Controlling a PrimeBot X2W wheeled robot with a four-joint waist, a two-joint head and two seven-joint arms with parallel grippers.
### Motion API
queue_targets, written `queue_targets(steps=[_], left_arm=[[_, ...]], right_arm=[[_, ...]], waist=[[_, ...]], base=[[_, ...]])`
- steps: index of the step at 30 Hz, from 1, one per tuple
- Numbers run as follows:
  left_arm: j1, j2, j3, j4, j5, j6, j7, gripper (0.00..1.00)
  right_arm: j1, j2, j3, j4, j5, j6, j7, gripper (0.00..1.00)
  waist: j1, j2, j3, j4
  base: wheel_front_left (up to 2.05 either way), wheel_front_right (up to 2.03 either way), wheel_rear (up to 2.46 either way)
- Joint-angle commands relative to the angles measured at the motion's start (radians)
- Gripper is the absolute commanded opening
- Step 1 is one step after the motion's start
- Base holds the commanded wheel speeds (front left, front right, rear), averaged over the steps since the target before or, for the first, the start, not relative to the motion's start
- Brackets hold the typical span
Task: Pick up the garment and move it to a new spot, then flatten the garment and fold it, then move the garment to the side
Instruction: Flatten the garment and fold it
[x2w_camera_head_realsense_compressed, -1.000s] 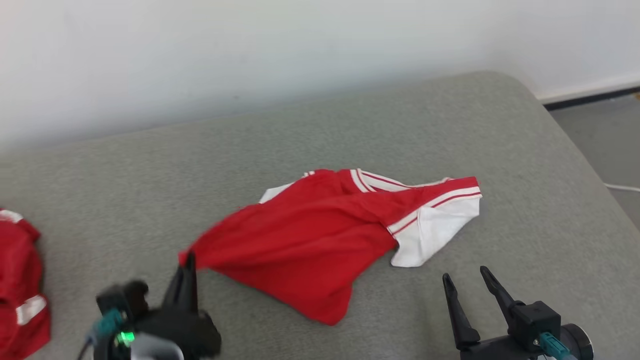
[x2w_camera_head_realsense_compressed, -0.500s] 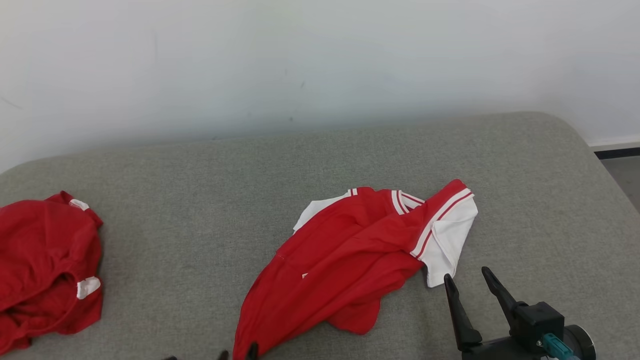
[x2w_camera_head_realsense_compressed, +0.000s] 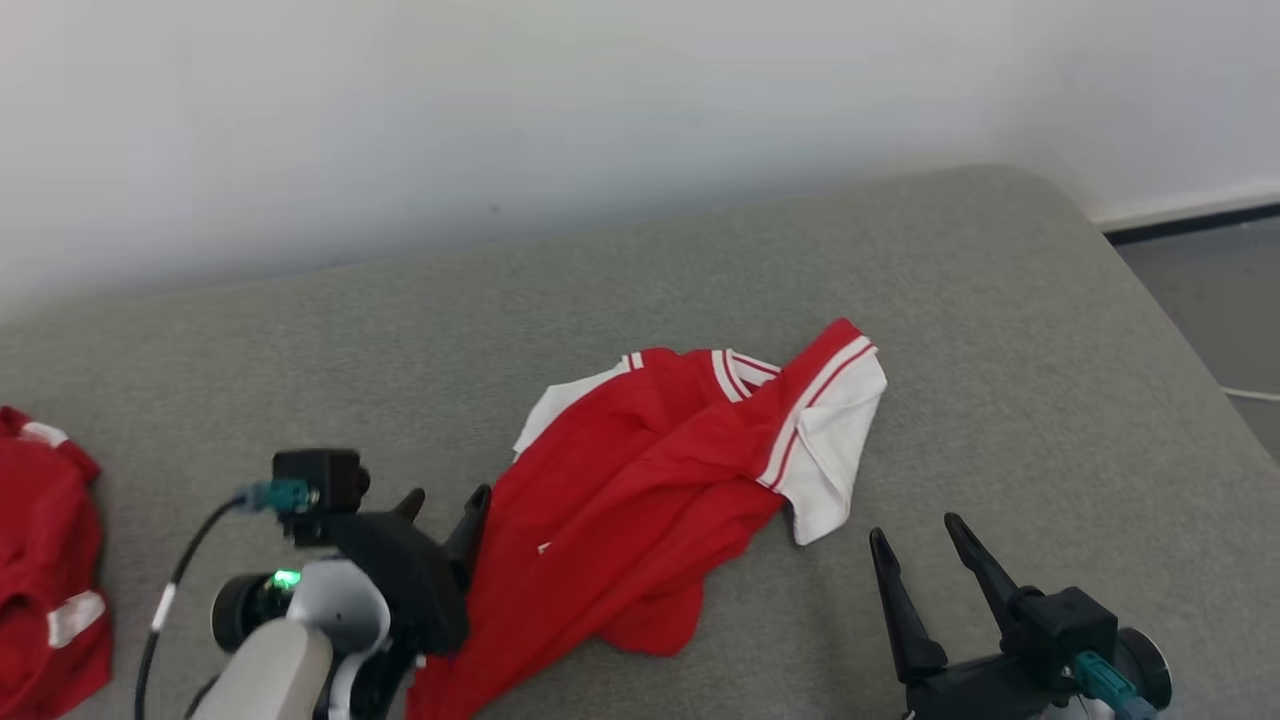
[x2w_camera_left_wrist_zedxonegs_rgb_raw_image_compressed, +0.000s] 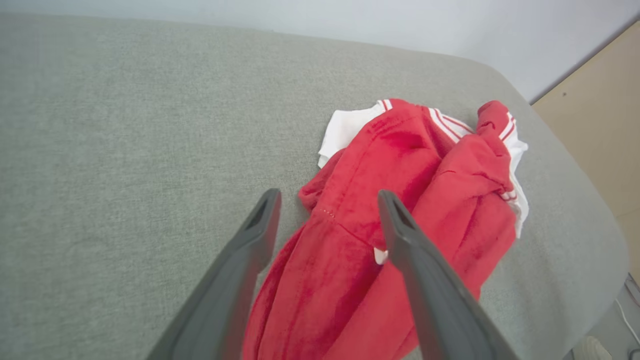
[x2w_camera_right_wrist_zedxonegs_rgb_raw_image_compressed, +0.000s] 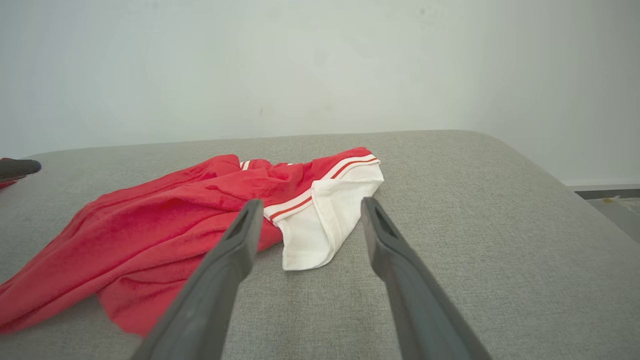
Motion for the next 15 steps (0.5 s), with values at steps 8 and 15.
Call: queue_targets(steps=[8,15], left_arm=[[-0.158,0.022,-0.049,0.220,0.021,-0.004,0.172,1.00],[-0.171,0.013,-0.047,0.260,-0.015,-0.019,0.220,0.00]], right_arm=[[-0.048,0.000,0.008,0.026,0.027,-0.003,-0.040,1.00],[-0.046,0.000,-0.014,0.048,0.039,-0.003,-0.062,1.00]], waist=[[0.0000,0.0000,0.128,-0.156],[0.0000,0.0000,0.147,-0.162]], base=[[0.00,0.00,0.00],[0.00,0.00,0.00]])
